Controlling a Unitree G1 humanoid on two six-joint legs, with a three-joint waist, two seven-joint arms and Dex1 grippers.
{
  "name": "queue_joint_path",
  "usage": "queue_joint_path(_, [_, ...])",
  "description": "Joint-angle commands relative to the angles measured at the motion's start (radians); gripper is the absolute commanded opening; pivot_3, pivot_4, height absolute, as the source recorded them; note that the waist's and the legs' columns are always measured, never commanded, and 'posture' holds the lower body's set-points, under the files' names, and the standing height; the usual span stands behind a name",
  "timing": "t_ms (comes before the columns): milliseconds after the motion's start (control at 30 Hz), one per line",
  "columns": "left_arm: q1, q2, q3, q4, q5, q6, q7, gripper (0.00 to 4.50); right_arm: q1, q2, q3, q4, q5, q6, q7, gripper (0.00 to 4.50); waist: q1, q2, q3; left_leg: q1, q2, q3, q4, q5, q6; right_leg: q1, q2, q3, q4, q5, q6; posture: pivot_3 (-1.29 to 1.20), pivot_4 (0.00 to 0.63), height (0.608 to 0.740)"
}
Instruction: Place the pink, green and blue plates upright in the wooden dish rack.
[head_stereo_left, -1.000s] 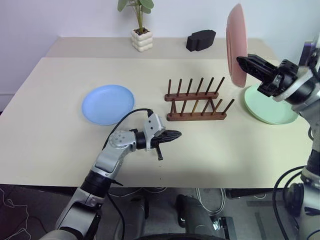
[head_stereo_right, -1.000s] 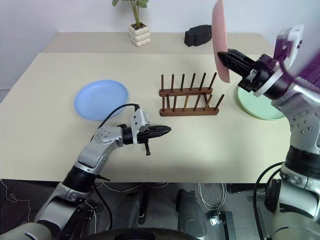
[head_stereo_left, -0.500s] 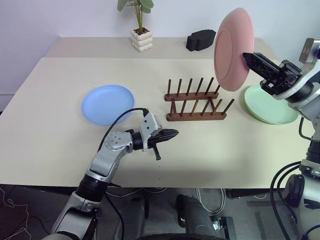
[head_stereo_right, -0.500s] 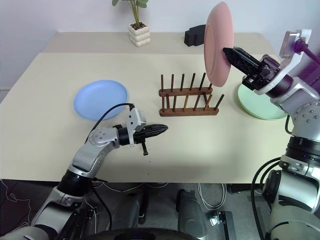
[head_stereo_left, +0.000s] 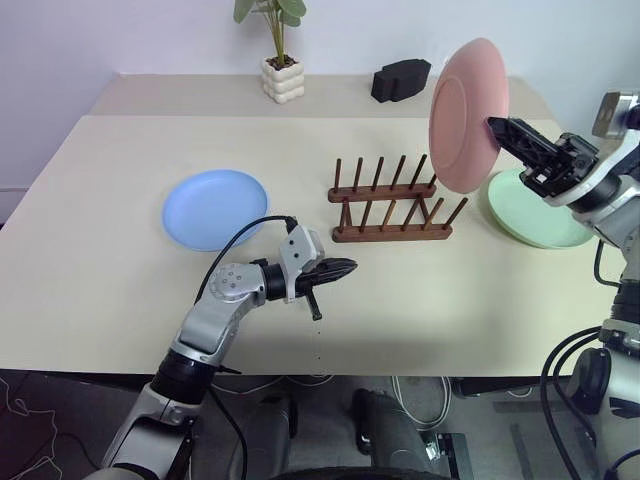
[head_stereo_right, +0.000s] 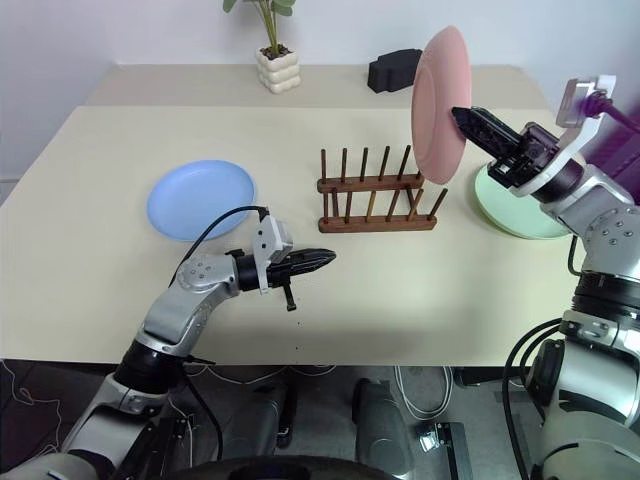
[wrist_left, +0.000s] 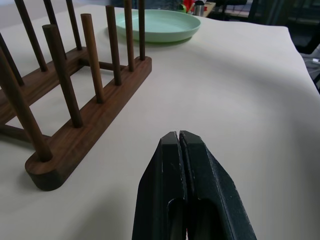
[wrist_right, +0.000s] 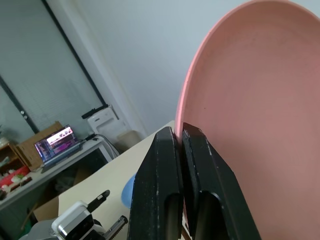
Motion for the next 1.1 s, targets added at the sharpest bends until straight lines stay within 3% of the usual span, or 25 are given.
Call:
queue_joint_path(33, [0.003, 0.002, 0.011, -0.038, -0.019, 0.001, 0.004, 0.00, -0.037, -0.023, -0.014, 0.010, 0.009, 0.008, 0.021, 0.03, 0.000, 0.000, 0.000, 0.000, 0.000, 0.000, 0.000, 0.000, 0.000, 0.000, 0.000, 0.000, 0.000, 0.000, 0.000, 0.00, 0.150, 0.736])
queue_joint_path(367, [0.011, 0.007, 0.008, -0.041, -0.016, -0.001, 0.007, 0.00, -0.030, -0.016, -0.021, 0.056, 0.003, 0.031, 0.009, 0.03, 0.000, 0.000, 0.000, 0.000, 0.000, 0.000, 0.000, 0.000, 0.000, 0.000, 0.000, 0.000, 0.000, 0.000, 0.000, 0.00, 0.150, 0.736])
queue_joint_path(500, [0.012, 0.009, 0.006, -0.041, -0.016, 0.000, 0.006, 0.00, -0.025, -0.009, -0.028, 0.059, -0.012, 0.013, -0.010, 1.28, 0.000, 0.000, 0.000, 0.000, 0.000, 0.000, 0.000, 0.000, 0.000, 0.000, 0.000, 0.000, 0.001, 0.000, 0.000, 0.00, 0.150, 0.736])
queue_joint_path(633, [0.009, 0.007, 0.003, -0.038, -0.016, 0.001, 0.004, 0.00, -0.034, 0.006, -0.039, 0.070, -0.044, -0.043, -0.062, 3.30, 0.000, 0.000, 0.000, 0.000, 0.000, 0.000, 0.000, 0.000, 0.000, 0.000, 0.000, 0.000, 0.001, 0.000, 0.000, 0.00, 0.150, 0.736])
queue_joint_path(900, [0.009, 0.000, -0.004, -0.035, -0.016, 0.005, 0.003, 0.00, -0.064, 0.005, -0.129, 0.074, -0.058, -0.185, -0.168, 3.30, 0.000, 0.000, 0.000, 0.000, 0.000, 0.000, 0.000, 0.000, 0.000, 0.000, 0.000, 0.000, 0.001, 0.000, 0.000, 0.00, 0.150, 0.736])
queue_joint_path(1100, [0.012, 0.000, 0.000, -0.037, -0.018, 0.007, 0.002, 0.00, 0.044, -0.068, -0.162, -0.014, -0.156, -0.288, -0.233, 3.30, 0.004, 0.000, 0.000, 0.000, -0.001, 0.000, 0.000, 0.000, 0.000, 0.000, 0.000, 0.000, 0.001, 0.000, 0.000, 0.00, 0.150, 0.736])
